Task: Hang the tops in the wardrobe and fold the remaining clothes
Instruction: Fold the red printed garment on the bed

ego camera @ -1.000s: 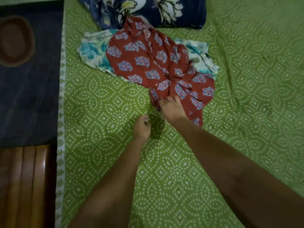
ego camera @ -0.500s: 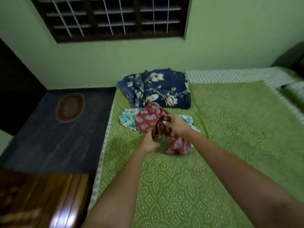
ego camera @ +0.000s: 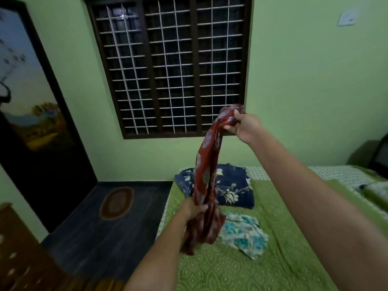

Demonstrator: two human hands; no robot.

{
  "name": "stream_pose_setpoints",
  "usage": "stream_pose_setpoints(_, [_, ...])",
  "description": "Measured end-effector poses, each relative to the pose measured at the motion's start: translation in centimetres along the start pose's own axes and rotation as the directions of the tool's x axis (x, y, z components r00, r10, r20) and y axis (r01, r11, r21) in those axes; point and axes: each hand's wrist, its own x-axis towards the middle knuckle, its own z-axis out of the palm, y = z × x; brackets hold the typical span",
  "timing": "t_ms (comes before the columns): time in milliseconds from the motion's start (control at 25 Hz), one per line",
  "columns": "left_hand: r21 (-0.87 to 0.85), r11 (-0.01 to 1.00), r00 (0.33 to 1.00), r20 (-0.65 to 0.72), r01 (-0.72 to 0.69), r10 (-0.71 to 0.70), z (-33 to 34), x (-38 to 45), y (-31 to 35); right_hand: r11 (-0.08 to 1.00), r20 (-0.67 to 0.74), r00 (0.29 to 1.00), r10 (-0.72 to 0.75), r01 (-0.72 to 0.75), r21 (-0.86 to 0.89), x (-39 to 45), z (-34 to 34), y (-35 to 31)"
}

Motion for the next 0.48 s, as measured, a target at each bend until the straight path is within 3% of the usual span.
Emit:
stream_pose_setpoints(80, [-0.208,0.978,0.999,-0.03,0.009,-0.015,-0.9,-1.0,0.2,0.995,-0.052,0.998,-0.027,0.032,0.094,-0.2,-1.0,1.4])
stream_pose_setpoints(160, [-0.395,0.918,1.0,-0.019,-0.026,0.02,-2.6,-1.4,2.2,0.982,0.006,0.998,0.07,-0.068,-0.178,-1.5,-2.2,5.8])
stream_pose_setpoints(240, [-0.515,0.853,0.997,-0.039,-0.083,0.073,-4.5,-1.4,5.4,0.854,0.073,0.948,0.311,-0.244,-0.46,-3.5,-3.6,10.9])
stream_pose_setpoints(280, [-0.567,0.816,0.994,-0.048,-0.11,0.101,-5.7,-1.9,7.2,0.821,0.126,0.912,0.39,-0.283,-0.496,-4.4,-4.3,13.3])
stream_pose_setpoints(360, [-0.651,0.747,0.99,-0.067,-0.139,0.126,-8.1,-2.9,10.4,0.868,0.221,0.874,0.434,-0.339,-0.363,-6.8,-4.4,16.6])
stream_pose_setpoints(480, [-0.757,0.625,0.979,-0.107,-0.193,0.173,-11.4,-3.4,14.0,0.918,0.249,0.889,0.384,-0.339,-0.205,-9.8,-3.6,18.7])
